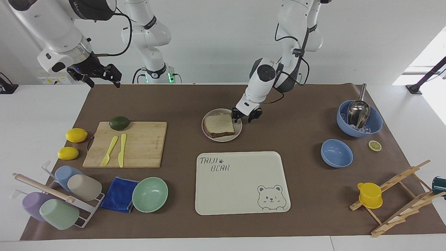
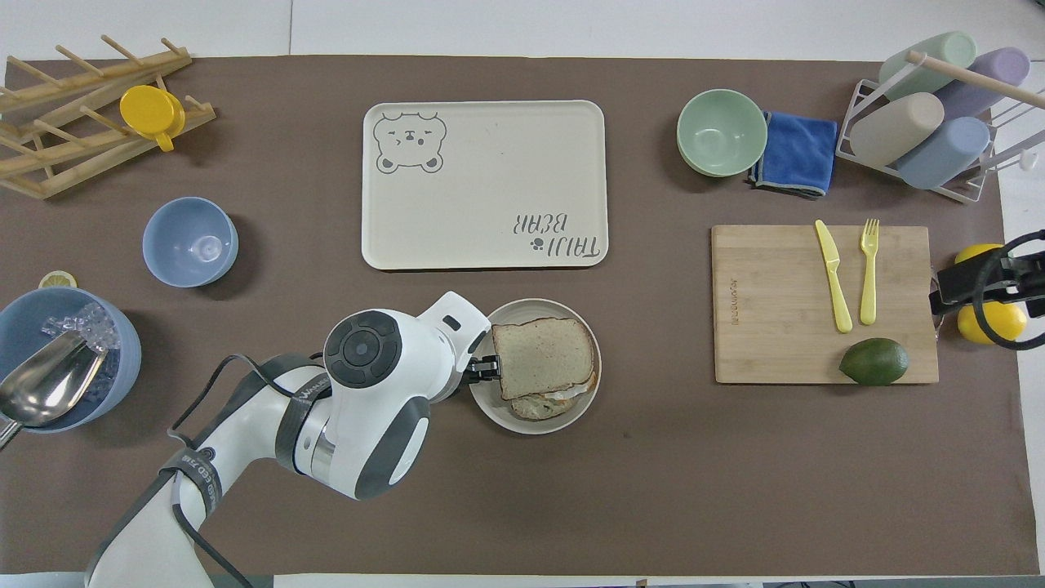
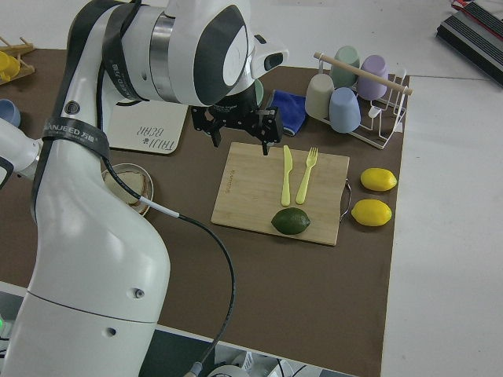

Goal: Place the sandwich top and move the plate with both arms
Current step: 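Grasp the plate rim nearest the left gripper with the left gripper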

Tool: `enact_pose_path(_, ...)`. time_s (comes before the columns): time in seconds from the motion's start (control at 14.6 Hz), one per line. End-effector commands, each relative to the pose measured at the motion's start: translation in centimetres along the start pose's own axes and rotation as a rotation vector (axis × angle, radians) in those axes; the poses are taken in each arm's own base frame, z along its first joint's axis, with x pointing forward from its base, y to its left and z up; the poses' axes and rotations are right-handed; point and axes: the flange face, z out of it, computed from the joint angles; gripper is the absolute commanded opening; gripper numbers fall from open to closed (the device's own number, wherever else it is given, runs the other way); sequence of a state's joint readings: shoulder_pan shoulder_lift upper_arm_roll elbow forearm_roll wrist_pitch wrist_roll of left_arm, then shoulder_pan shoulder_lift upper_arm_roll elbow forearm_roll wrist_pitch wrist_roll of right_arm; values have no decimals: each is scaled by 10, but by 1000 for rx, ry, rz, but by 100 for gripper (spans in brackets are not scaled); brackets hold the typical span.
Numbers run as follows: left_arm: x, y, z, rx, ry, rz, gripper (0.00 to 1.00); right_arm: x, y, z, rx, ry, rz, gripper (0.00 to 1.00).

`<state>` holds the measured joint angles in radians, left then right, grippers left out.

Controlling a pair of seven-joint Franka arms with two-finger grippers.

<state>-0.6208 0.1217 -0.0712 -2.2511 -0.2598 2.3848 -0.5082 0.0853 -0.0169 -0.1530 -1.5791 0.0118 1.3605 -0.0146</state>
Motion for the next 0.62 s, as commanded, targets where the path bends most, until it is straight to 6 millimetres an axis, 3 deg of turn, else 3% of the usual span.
enact_pose_path(0.0,-3,0,8,-11,9,-13,61,-1,6,2,2,30,-33,100)
enact_pose_path(0.21,-3,1,10,-11,7,-10,45,0,9,1,3,36,-44,100)
enact_pose_path(0.55,-2,5,15,-26,21,-15,29,2,4,0,-24,46,-57,100)
